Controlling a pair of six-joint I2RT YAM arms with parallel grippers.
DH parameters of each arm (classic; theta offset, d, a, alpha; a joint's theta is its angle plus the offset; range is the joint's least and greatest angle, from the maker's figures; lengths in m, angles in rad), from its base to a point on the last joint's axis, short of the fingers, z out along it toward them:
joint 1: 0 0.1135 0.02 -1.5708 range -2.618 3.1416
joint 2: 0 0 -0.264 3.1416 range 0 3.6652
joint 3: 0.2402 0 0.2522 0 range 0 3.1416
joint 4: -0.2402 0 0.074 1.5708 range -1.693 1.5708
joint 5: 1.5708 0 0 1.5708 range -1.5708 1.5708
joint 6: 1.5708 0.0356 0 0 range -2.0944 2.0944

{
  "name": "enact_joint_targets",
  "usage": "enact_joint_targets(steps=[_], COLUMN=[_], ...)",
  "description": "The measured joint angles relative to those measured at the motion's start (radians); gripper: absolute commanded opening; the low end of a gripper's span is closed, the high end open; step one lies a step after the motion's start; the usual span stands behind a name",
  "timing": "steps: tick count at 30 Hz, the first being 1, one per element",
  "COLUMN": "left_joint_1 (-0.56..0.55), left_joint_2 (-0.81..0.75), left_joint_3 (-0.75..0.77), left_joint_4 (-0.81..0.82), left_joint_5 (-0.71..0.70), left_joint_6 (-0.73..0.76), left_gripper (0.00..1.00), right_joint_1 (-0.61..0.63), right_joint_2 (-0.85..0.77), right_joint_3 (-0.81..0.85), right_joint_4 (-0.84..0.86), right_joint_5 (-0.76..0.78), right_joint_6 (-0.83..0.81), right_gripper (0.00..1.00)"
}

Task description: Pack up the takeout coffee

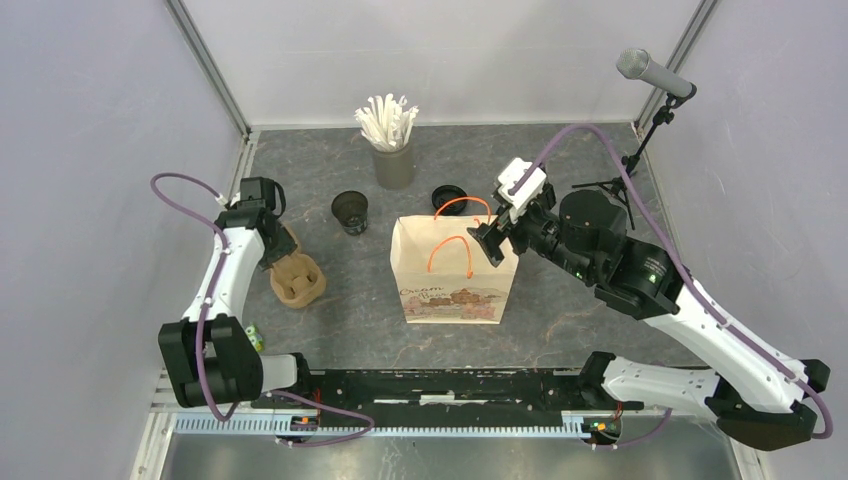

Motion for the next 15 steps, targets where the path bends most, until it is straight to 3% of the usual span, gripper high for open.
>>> enact_joint_targets(steps=[15], left_joint_1=[0.000], left_joint_2=[0.053], left_joint_3=[-0.006], left_joint_4=[0.058], left_joint_5=[-0.016], left_joint_6=[0.001], left_gripper=[0.54], right_joint_1=[0.000], right_joint_2=[0.021], right_joint_3=[0.027], right_joint_4=[-0.015], right_joint_5=[0.011], right_joint_6=[-0.036], right_gripper=[0.98])
